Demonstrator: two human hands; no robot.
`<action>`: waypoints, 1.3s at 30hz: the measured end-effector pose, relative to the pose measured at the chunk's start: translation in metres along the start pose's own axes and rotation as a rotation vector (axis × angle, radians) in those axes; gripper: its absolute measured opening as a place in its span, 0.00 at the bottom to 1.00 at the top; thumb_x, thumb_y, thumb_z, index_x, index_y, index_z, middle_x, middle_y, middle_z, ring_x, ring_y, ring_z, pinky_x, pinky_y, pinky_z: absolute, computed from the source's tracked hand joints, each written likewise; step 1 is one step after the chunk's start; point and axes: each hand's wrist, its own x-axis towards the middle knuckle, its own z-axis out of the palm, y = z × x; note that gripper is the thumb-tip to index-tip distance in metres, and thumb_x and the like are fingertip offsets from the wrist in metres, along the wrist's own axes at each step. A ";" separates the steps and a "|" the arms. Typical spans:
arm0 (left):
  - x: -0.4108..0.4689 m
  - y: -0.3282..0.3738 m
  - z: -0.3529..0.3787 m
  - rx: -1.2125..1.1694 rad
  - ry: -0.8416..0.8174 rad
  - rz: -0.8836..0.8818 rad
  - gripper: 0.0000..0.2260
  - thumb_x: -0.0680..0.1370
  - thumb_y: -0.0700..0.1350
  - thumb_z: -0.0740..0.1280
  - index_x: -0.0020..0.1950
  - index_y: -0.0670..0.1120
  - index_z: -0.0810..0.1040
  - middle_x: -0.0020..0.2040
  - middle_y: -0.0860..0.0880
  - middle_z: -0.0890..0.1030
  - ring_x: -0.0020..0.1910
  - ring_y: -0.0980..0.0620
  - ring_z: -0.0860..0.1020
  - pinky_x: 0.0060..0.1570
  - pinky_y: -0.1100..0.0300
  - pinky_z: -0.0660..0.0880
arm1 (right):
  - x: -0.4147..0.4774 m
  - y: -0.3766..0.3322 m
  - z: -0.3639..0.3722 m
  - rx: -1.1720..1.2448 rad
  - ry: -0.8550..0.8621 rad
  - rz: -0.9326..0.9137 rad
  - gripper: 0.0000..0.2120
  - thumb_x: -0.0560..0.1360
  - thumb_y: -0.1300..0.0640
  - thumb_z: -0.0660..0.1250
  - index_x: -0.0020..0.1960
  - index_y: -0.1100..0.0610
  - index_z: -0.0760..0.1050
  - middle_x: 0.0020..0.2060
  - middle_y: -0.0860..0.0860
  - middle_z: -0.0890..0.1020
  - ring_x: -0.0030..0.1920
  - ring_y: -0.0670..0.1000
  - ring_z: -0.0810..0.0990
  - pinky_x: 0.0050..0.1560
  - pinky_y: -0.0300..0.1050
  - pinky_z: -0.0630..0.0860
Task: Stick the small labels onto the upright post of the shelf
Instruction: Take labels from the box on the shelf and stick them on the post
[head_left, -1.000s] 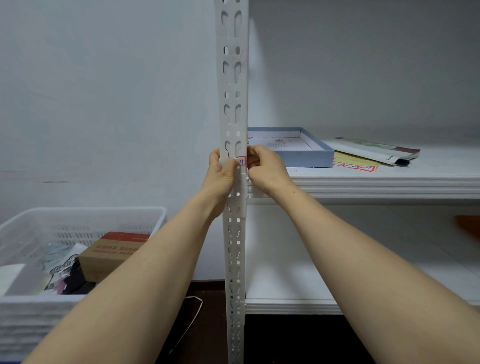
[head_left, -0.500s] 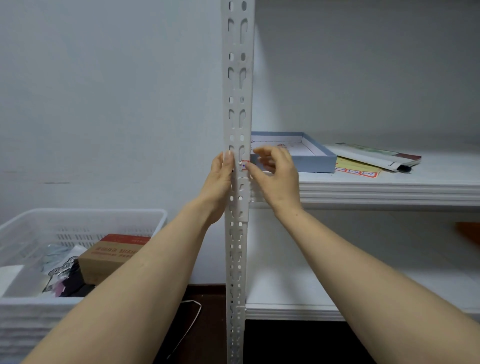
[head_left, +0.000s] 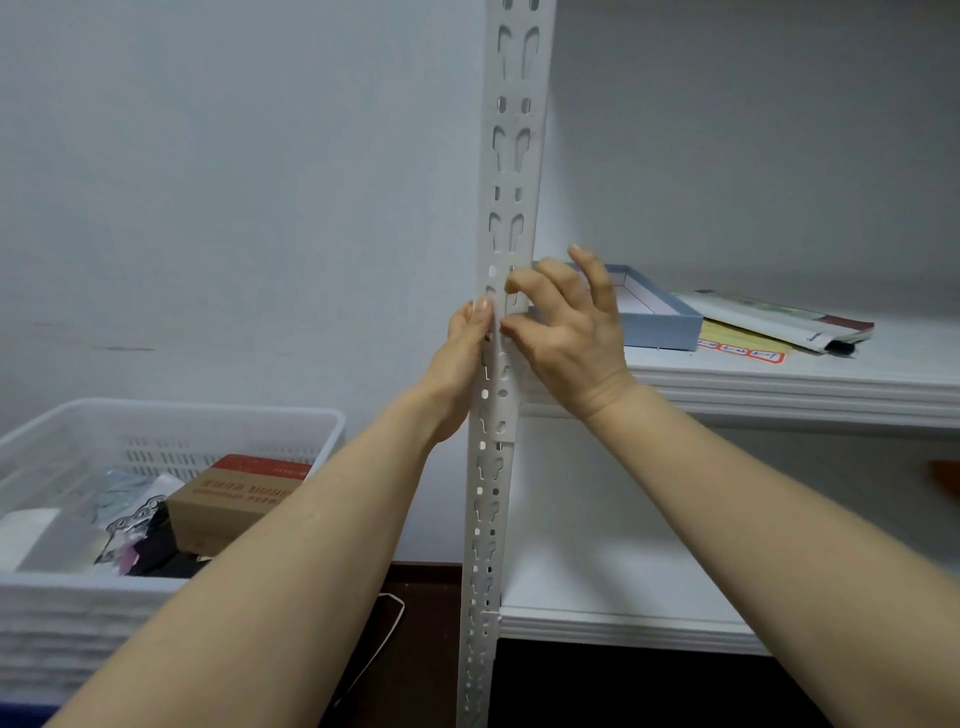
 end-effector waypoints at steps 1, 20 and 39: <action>0.000 0.000 0.000 0.004 0.002 -0.001 0.17 0.82 0.57 0.54 0.66 0.51 0.66 0.60 0.50 0.78 0.57 0.53 0.78 0.61 0.55 0.73 | 0.001 -0.001 -0.001 -0.015 0.005 -0.034 0.13 0.70 0.64 0.70 0.29 0.54 0.74 0.44 0.49 0.83 0.52 0.50 0.73 0.64 0.50 0.63; -0.001 0.001 0.003 0.040 0.038 0.002 0.15 0.82 0.58 0.53 0.62 0.52 0.68 0.54 0.53 0.79 0.53 0.55 0.78 0.56 0.56 0.74 | -0.009 -0.007 0.000 -0.098 -0.126 0.015 0.04 0.70 0.60 0.68 0.37 0.54 0.76 0.51 0.47 0.68 0.54 0.50 0.69 0.55 0.46 0.61; -0.015 0.010 0.010 0.190 0.352 0.071 0.10 0.79 0.53 0.60 0.58 0.54 0.76 0.52 0.57 0.76 0.55 0.57 0.73 0.49 0.69 0.69 | -0.016 0.002 -0.037 0.402 -0.500 0.841 0.07 0.77 0.56 0.64 0.47 0.58 0.78 0.57 0.53 0.72 0.62 0.54 0.66 0.50 0.38 0.52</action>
